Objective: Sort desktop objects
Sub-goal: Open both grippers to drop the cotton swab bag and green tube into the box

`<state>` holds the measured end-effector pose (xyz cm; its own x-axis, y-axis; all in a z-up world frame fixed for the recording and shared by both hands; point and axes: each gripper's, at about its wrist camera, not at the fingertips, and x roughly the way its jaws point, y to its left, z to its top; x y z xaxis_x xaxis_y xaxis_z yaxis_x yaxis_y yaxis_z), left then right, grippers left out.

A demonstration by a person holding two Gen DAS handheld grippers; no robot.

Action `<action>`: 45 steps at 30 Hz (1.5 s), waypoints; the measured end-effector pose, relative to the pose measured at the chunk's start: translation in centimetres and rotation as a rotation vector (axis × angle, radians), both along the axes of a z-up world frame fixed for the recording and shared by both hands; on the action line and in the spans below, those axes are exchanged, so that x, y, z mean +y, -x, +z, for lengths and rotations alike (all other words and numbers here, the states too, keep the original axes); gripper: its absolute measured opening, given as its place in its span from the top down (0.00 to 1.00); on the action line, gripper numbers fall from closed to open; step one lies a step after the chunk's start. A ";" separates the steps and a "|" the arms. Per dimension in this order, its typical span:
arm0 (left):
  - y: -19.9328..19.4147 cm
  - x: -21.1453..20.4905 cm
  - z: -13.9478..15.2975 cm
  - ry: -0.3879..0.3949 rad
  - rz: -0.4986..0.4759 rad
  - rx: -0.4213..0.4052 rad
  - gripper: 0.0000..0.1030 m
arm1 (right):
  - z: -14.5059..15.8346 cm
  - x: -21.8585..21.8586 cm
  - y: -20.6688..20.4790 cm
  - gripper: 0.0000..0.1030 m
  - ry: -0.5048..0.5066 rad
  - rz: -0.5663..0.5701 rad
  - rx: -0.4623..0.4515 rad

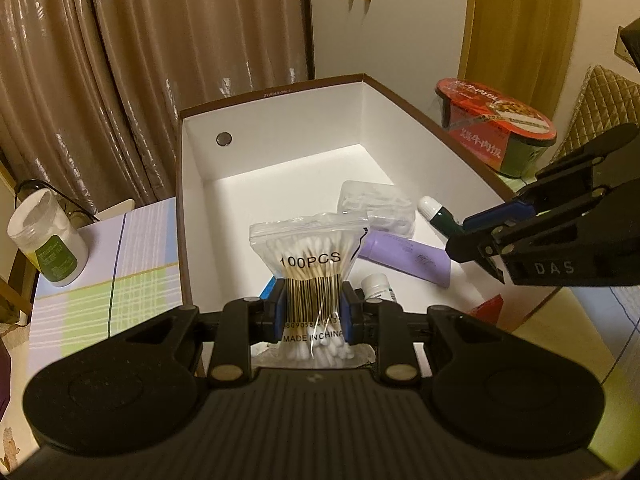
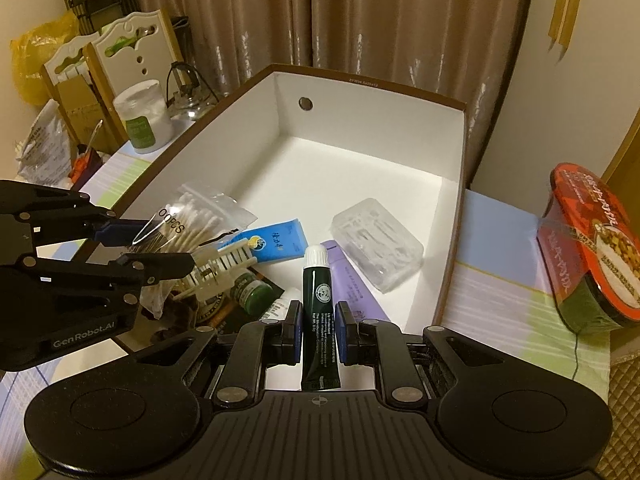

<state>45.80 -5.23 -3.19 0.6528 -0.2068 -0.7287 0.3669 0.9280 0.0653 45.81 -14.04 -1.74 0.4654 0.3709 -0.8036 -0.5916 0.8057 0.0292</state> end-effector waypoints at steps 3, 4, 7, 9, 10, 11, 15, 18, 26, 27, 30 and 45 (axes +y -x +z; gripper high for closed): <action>-0.1 0.0 -0.2 -0.002 0.002 0.002 0.79 | -0.3 0.1 -0.1 0.85 0.001 0.002 0.002; -0.1 0.0 -0.2 -0.002 0.002 0.002 0.79 | -0.4 0.2 -0.2 0.85 0.002 0.003 0.003; -0.1 0.0 -0.3 -0.004 0.002 0.002 0.79 | -0.6 0.1 -0.3 0.85 0.003 0.003 0.004; -0.2 0.0 -0.4 -0.005 0.003 0.002 0.79 | -0.7 0.1 -0.3 0.85 0.004 0.002 0.005; -0.2 0.0 -0.4 -0.004 0.004 0.002 0.79 | -0.7 0.2 -0.3 0.85 0.005 0.002 0.006; -0.2 0.0 -0.4 -0.004 0.004 0.002 0.79 | -0.8 0.2 -0.3 0.85 0.006 0.002 0.007; -0.2 0.0 -0.4 -0.003 0.006 0.001 0.79 | -1.0 0.2 -0.4 0.85 0.007 -0.002 0.008; -0.3 0.0 -0.5 -0.004 0.006 -0.001 0.79 | -1.0 0.2 -0.4 0.85 0.008 -0.003 0.008; -0.3 0.0 -0.6 -0.010 0.011 -0.011 0.70 | -1.1 0.3 -0.4 0.85 0.010 -0.001 0.007; -0.3 0.0 -0.5 -0.010 0.011 -0.012 0.70 | -1.1 0.4 -0.4 0.85 0.011 -0.001 0.007; -0.3 0.0 -0.5 -0.009 0.014 -0.014 0.70 | -1.1 0.4 -0.5 0.85 0.010 -0.001 0.005; -0.1 0.3 -0.1 -0.002 0.022 -0.024 0.70 | -1.2 0.6 -0.6 0.85 0.012 -0.003 0.000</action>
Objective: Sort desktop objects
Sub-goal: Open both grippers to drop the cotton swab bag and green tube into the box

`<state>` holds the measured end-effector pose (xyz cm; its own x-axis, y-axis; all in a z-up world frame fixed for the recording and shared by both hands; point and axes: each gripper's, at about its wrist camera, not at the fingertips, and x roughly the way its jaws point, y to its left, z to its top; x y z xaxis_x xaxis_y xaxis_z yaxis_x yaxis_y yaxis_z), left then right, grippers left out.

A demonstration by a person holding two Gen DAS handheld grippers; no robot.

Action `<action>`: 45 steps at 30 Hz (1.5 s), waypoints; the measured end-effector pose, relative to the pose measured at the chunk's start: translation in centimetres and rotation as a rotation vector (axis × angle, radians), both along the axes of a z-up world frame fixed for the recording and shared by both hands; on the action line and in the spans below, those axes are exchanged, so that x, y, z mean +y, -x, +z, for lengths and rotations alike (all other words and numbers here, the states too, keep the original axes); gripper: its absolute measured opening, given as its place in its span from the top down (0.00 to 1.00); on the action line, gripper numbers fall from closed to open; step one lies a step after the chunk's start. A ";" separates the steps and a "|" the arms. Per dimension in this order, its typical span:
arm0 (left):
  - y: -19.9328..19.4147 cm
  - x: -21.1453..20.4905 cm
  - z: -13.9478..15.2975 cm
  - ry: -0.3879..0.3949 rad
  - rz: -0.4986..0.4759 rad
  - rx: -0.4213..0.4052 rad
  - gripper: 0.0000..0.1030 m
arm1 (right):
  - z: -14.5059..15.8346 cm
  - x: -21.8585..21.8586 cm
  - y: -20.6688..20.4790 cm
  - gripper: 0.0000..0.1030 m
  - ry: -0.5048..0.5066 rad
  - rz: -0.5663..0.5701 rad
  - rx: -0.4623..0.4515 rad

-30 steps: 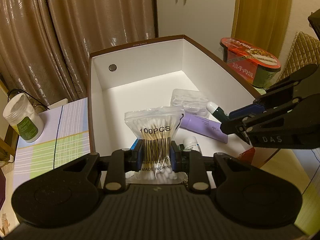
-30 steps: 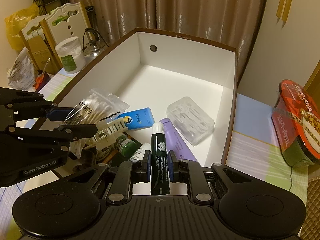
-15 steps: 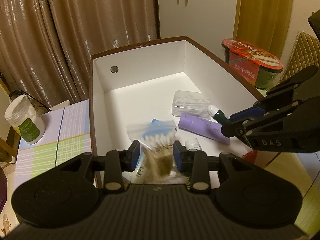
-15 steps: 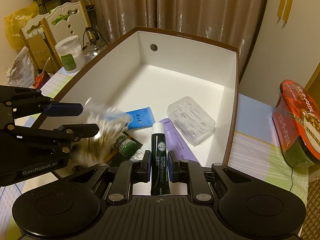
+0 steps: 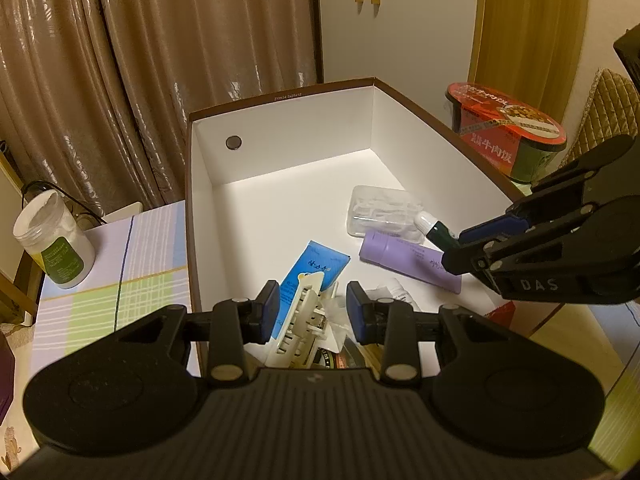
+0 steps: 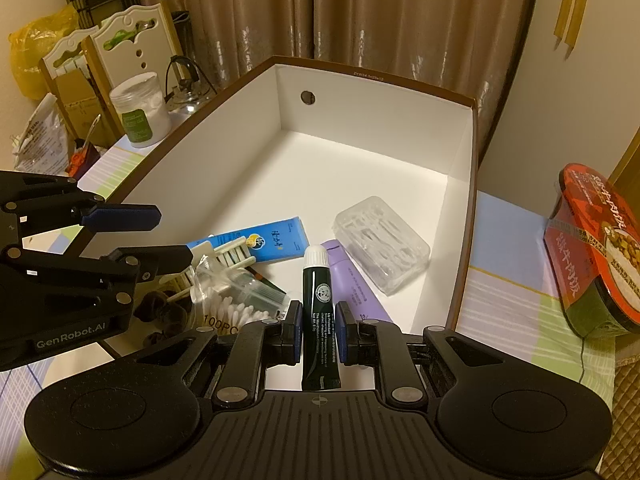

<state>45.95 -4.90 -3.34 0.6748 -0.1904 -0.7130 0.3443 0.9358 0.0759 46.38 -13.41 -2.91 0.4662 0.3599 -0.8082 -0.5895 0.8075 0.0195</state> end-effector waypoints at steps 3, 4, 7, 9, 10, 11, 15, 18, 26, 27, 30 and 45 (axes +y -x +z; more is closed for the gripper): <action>0.0 0.0 0.0 0.001 0.001 0.001 0.70 | 0.0 0.1 0.1 0.85 0.000 -0.001 -0.001; 0.0 0.0 0.0 0.001 0.001 0.001 0.70 | 0.0 0.1 0.1 0.85 -0.002 -0.001 0.000; 0.1 0.0 0.0 0.002 0.002 0.001 0.70 | 0.1 0.2 0.1 0.85 -0.006 0.003 -0.004; 0.1 0.0 0.1 0.002 0.003 0.000 0.70 | 0.2 0.2 0.1 0.85 -0.011 0.005 -0.005; 0.1 0.0 0.1 0.003 0.004 -0.001 0.70 | 0.2 0.2 0.1 0.85 -0.011 0.006 -0.007; 0.1 0.0 0.1 0.004 0.004 -0.002 0.70 | 0.2 0.2 0.1 0.85 -0.012 0.007 -0.010; 0.1 0.1 0.3 0.004 0.005 -0.005 0.70 | 0.3 0.2 0.2 0.85 -0.016 0.015 -0.010; 0.2 0.2 0.3 0.004 0.006 -0.005 0.70 | 0.3 0.2 0.4 0.85 -0.017 0.018 -0.011; 0.4 0.3 0.5 0.000 0.006 -0.003 0.70 | 0.4 0.2 0.6 0.85 -0.013 0.019 -0.012; 0.4 0.3 0.5 0.000 0.007 -0.003 0.70 | 0.4 0.2 0.6 0.85 -0.012 0.019 -0.012; 0.4 0.4 0.6 -0.002 0.009 -0.001 0.70 | 0.6 0.2 0.6 0.85 -0.010 0.014 -0.011; 0.6 0.7 2.0 0.005 0.063 0.008 0.33 | 2.3 -0.6 0.7 0.84 -0.032 -0.057 -0.027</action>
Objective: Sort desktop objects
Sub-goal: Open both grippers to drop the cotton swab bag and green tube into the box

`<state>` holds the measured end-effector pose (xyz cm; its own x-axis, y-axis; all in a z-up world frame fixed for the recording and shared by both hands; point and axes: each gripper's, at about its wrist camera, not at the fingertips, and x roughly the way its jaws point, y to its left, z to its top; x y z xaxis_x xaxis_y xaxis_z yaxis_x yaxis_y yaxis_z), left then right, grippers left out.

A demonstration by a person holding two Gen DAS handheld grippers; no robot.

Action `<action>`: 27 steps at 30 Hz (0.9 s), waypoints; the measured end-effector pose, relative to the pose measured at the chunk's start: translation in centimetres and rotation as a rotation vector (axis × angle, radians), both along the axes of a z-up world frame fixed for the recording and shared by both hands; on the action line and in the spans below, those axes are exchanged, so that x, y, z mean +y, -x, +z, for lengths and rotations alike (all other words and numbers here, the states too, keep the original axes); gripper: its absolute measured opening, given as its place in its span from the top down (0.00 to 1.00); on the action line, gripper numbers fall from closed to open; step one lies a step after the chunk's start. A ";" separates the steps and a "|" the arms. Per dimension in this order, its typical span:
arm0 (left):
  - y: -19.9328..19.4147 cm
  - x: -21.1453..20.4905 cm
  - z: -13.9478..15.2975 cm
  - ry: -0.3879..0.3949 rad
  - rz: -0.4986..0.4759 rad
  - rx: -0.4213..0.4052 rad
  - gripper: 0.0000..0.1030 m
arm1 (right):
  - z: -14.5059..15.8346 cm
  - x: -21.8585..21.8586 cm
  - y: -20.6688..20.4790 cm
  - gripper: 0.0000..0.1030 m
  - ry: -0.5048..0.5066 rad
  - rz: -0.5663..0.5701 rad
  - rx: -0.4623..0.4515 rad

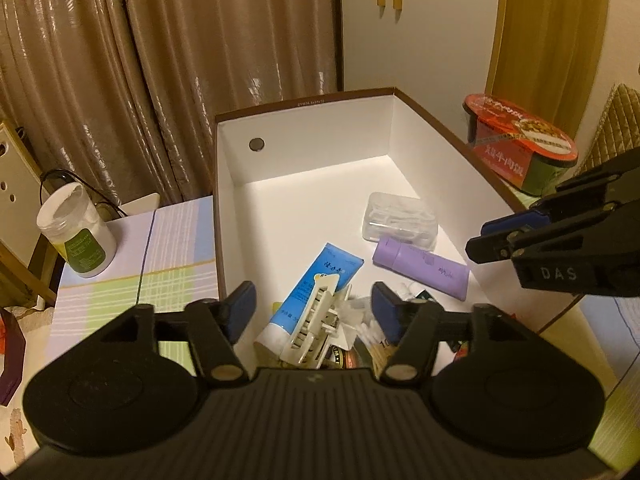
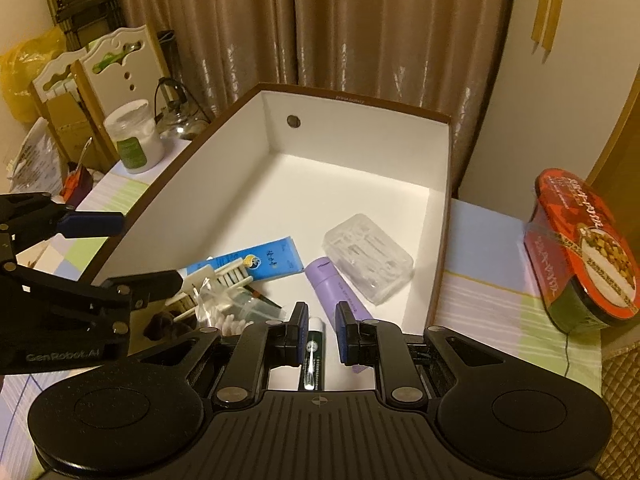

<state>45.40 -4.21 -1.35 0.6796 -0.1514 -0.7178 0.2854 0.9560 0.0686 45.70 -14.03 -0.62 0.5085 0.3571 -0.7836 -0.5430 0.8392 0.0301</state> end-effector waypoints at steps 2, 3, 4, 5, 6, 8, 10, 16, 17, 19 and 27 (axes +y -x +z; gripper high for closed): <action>0.1 0.0 0.3 0.007 0.000 -0.002 0.31 | 0.2 -0.1 0.1 0.84 -0.004 -0.004 0.000; 0.1 0.0 0.5 0.008 0.000 -0.004 0.29 | 0.3 -0.2 0.2 0.84 -0.006 -0.005 -0.001; 0.2 0.0 0.6 0.006 0.001 -0.007 0.28 | 0.4 -0.2 0.2 0.84 -0.006 -0.006 -0.004; 0.3 0.0 0.8 0.004 0.001 -0.010 0.26 | 0.5 -0.2 0.3 0.84 -0.007 -0.008 -0.008; 0.3 0.0 0.9 0.002 0.002 -0.013 0.25 | 0.7 -0.3 0.4 0.67 -0.011 -0.011 -0.012; 0.4 0.0 1.1 0.000 0.004 -0.017 0.23 | 1.1 -0.5 0.7 0.14 -0.020 -0.030 -0.041; 0.5 0.0 1.3 -0.009 0.011 -0.024 0.21 | 1.8 -0.9 1.2 0.14 -0.032 -0.027 -0.087; 0.9 0.3 1.7 -0.005 0.015 -0.027 0.20 | 2.9 -1.0 1.9 0.14 -0.038 -0.026 -0.100; 0.9 0.2 1.9 -0.004 0.014 -0.028 0.19 | 2.9 -1.0 1.9 0.14 -0.039 -0.025 -0.101; 1.1 0.3 2.1 -0.007 0.012 -0.032 0.17 | 3.1 -1.0 2.2 0.14 -0.034 -0.025 -0.103; 1.9 0.6 2.9 -0.018 0.023 -0.032 0.06 | 3.3 -1.0 2.8 0.14 -0.003 -0.041 -0.065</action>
<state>43.54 -3.65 1.56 0.7056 -0.1229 -0.6979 0.2606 0.9608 0.0943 42.86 -15.06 2.66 0.5730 0.3372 -0.7470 -0.5087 0.8609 -0.0015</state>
